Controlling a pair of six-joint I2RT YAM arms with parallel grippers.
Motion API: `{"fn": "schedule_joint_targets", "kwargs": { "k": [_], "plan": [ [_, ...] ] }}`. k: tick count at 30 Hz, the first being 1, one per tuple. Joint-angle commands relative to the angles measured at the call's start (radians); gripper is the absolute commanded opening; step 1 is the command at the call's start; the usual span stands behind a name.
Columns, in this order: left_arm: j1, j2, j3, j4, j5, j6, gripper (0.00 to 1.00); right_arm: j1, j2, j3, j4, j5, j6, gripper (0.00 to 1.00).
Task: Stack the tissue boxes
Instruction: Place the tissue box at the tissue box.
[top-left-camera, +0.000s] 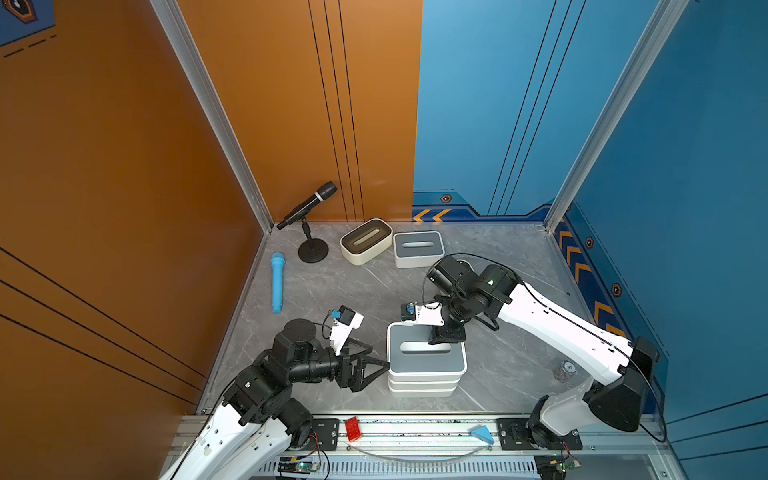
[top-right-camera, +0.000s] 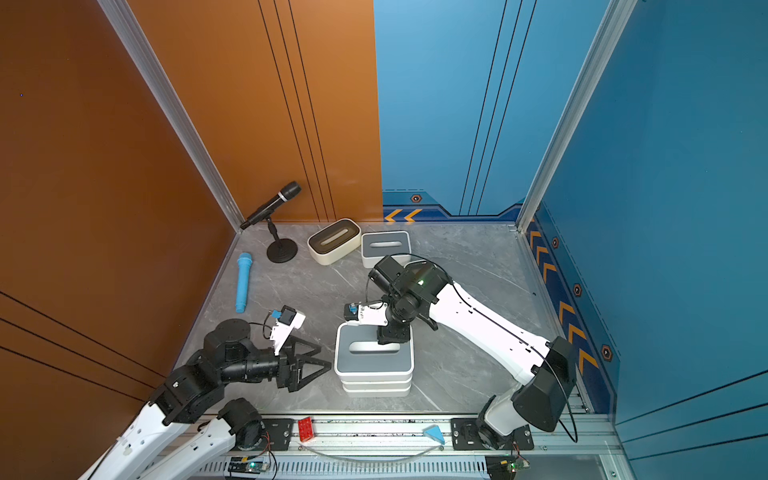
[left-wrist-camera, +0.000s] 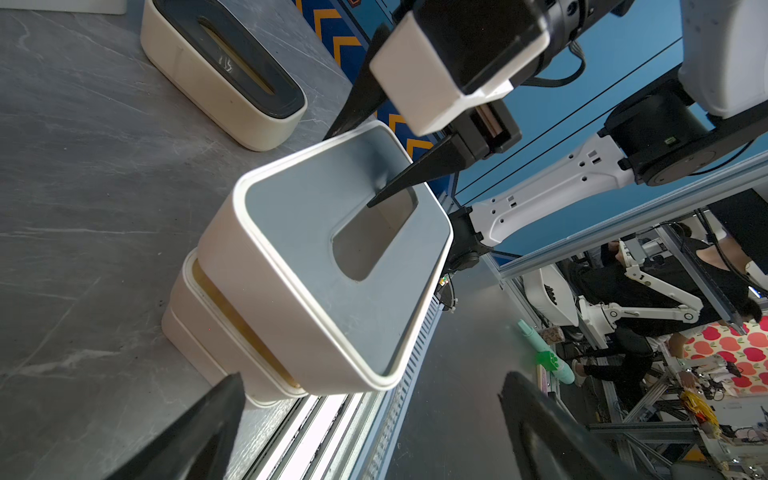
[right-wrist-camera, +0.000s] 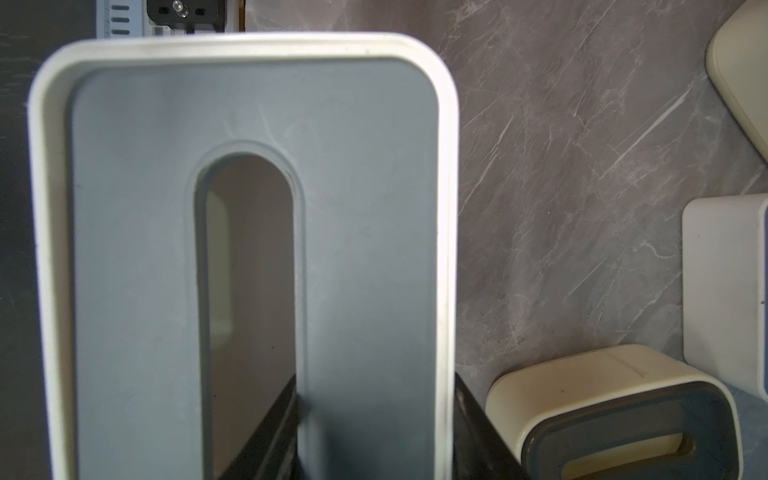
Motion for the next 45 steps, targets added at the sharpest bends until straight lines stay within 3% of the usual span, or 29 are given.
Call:
{"fn": "schedule_joint_targets", "kwargs": {
  "k": [1, 45],
  "plan": [
    [-0.010, 0.002, -0.009, 0.017, 0.018, -0.002, 0.98, 0.004, 0.001, -0.006, 0.016, -0.003, 0.016, 0.30],
    [-0.014, 0.006, -0.009, 0.018, 0.019, -0.004, 0.98, 0.007, 0.004, -0.042, 0.043, 0.017, 0.042, 0.31]
  ]
}}
